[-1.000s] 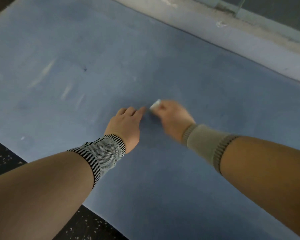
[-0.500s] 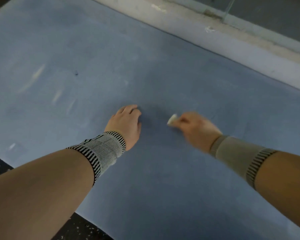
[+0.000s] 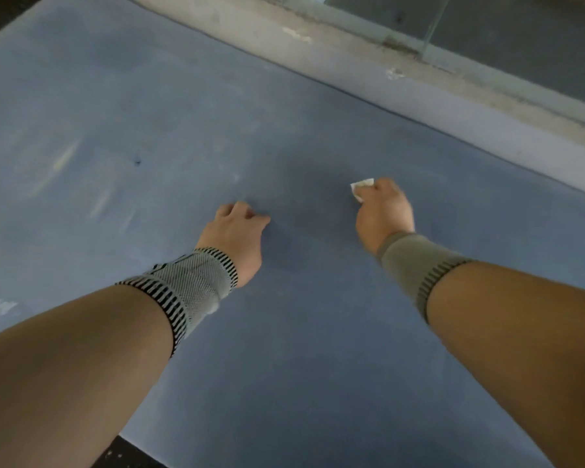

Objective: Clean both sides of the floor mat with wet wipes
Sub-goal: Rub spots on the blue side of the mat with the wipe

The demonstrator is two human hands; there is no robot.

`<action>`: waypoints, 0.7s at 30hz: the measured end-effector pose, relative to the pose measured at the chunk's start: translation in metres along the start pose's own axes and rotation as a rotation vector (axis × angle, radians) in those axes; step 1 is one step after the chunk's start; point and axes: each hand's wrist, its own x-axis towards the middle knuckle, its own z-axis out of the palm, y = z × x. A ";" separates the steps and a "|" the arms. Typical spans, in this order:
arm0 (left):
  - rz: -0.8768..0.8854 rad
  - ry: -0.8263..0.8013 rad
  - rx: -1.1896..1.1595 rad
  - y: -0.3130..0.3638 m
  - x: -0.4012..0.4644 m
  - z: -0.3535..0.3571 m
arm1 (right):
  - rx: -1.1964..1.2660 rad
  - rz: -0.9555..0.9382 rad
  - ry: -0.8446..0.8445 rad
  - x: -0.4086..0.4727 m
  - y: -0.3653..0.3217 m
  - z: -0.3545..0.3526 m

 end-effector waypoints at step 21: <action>-0.026 -0.206 0.072 0.019 0.057 -0.008 | 0.017 0.237 0.023 0.078 0.031 -0.015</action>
